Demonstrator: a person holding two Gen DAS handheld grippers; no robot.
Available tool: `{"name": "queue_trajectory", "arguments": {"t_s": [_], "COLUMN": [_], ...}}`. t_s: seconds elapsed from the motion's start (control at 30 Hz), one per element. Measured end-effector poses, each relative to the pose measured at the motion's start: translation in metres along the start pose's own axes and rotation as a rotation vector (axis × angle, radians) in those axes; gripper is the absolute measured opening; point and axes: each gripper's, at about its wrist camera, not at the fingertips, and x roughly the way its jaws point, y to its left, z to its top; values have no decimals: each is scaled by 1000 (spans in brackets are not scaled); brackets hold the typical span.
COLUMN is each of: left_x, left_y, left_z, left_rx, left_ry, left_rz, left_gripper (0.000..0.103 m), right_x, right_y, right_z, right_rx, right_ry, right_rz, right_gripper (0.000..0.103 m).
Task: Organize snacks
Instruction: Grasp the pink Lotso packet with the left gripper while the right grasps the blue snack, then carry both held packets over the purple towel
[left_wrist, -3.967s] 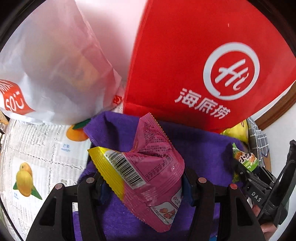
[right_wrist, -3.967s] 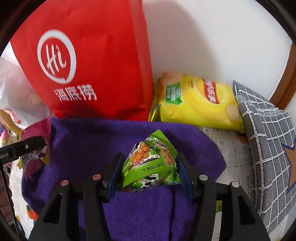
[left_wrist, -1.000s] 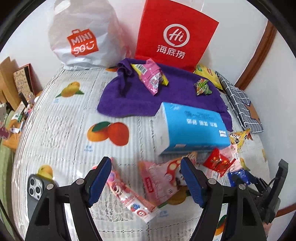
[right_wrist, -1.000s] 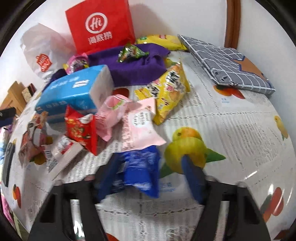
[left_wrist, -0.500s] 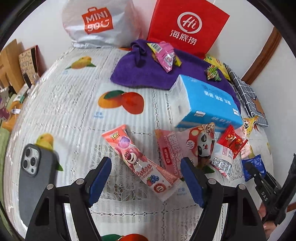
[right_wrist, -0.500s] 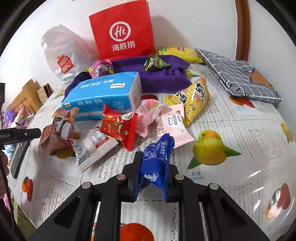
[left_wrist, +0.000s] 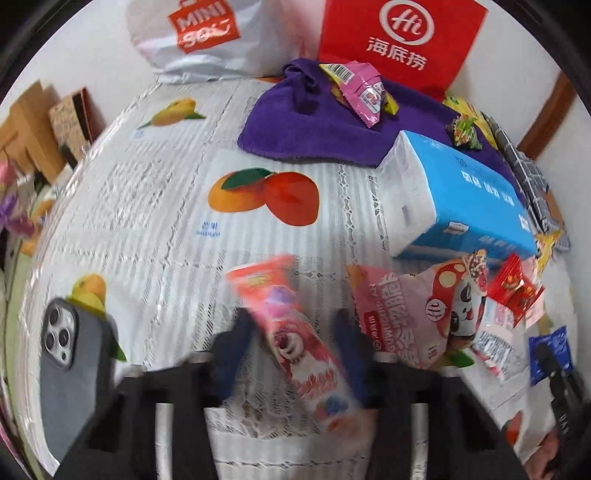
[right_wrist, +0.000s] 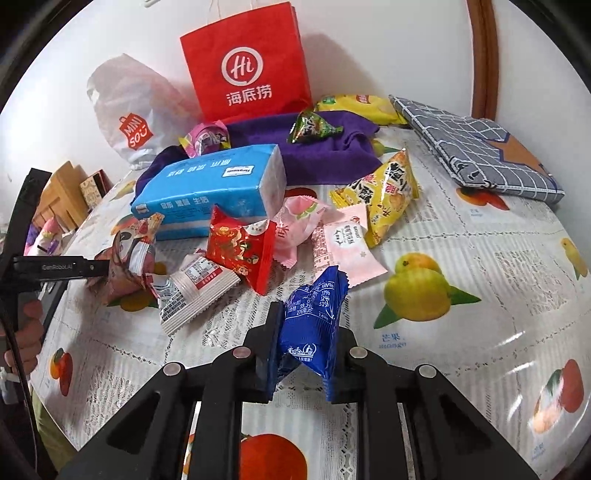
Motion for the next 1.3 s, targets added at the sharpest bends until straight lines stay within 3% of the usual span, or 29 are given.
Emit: {"name": "queue_trajectory", "arguments": {"t_s": [0.03,0.13,0.23,0.53,0.63,0.9,0.97,1.03,1.1,1.2,1.3], "left_x": [-2,-8,-5,-6,-6,-7,-5,-3,-4,-3,-4], "left_y": [0,0,-6,-8,-12,-11,-14,-9,-7,-11,-9], "left_z": [-1,-7,-13,-23,-30,-30,-30,-28,-28,-28,-29], "left_rx": [15,47,103,127,159,148,153,132,123,140,134], "left_ry": [-7,-29,-56,-161,-209,-211,-209,-200,-200,-200,-205], "left_rz": [-24,-71,-25,-15,10,2,44,24,2,29,24], "left_gripper": [19,19,20,24,26,32,51,58,58,59,50], "right_x": [1,7,14,21,20,21,20,18,16,14,15], "right_y": [0,-3,-7,-9,-4,-2,-3,-3,-1,2,5], "right_z": [0,2,2,1,-2,0,0,0,-1,-1,-2], "right_rx": [-5,8,22,14,-25,-42,-39,-40,-48,-71,-85], "right_ry": [-2,-7,-10,-21,-27,-12,-16,-23,-36,-47,-36], "right_rz": [-2,-11,-10,-30,1,6,26,36,44,59,53], "right_gripper": [19,19,19,22,21,20,20,19,19,19,19]}}
